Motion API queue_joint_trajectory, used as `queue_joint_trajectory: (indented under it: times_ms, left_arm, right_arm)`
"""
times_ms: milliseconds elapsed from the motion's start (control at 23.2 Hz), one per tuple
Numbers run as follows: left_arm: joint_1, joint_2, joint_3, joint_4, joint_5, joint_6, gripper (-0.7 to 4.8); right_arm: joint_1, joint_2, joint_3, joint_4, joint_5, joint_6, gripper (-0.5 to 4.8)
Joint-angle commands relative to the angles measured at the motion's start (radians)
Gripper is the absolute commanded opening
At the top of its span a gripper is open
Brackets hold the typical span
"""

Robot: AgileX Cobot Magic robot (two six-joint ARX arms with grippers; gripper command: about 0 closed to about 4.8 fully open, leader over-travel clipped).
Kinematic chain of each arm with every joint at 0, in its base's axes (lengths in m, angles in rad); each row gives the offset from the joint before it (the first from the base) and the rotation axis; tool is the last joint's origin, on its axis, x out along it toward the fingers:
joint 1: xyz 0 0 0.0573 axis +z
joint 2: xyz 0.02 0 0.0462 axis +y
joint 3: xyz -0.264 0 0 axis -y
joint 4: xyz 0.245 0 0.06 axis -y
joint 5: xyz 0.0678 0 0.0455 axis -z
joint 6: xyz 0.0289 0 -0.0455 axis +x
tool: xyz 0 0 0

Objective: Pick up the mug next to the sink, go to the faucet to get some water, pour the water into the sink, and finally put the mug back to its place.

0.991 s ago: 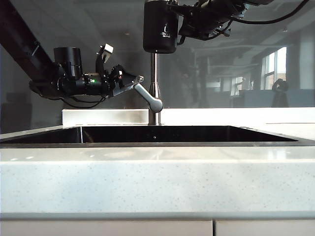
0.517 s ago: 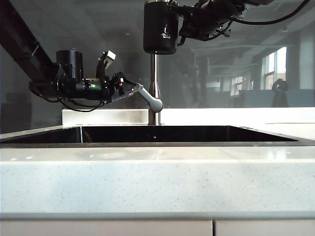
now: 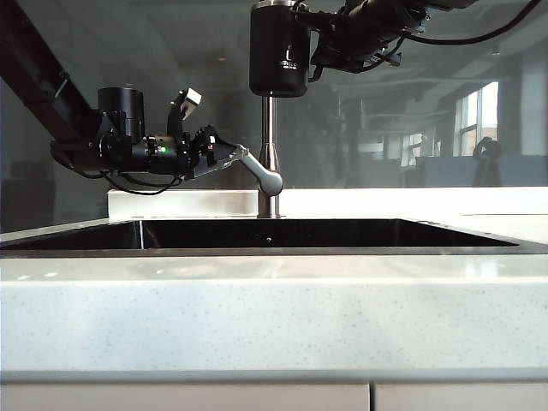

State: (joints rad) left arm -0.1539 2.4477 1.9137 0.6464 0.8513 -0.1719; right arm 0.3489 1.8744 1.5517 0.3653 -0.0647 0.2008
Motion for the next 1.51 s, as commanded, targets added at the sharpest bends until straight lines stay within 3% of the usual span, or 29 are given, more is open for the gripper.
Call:
queue_joint_trajectory:
  times_ms: [43, 517, 862, 1034, 1508]
  left_arm:
    - [0.000, -0.009, 0.004, 0.010, -0.006, 0.008, 3.69]
    - [0.000, -0.009, 0.004, 0.013, -0.048, 0.027, 3.69]
    - [0.000, -0.009, 0.004, 0.013, -0.191, 0.027, 3.68]
    - [0.000, -0.009, 0.004, 0.013, -0.311, 0.026, 3.69]
    - [0.000, -0.010, 0.004, 0.047, -0.357, 0.022, 3.69]
  right_arm:
    - [0.002, -0.016, 0.011, 0.058, -0.006, 0.012, -0.08]
    - [0.002, -0.016, 0.011, 0.058, -0.006, 0.012, -0.08]
    - [0.002, -0.016, 0.011, 0.058, -0.005, 0.012, -0.08]
    - [0.002, -0.016, 0.011, 0.058, -0.005, 0.012, -0.08]
    - [-0.001, -0.016, 0.011, 0.018, -0.005, 0.003, -0.08]
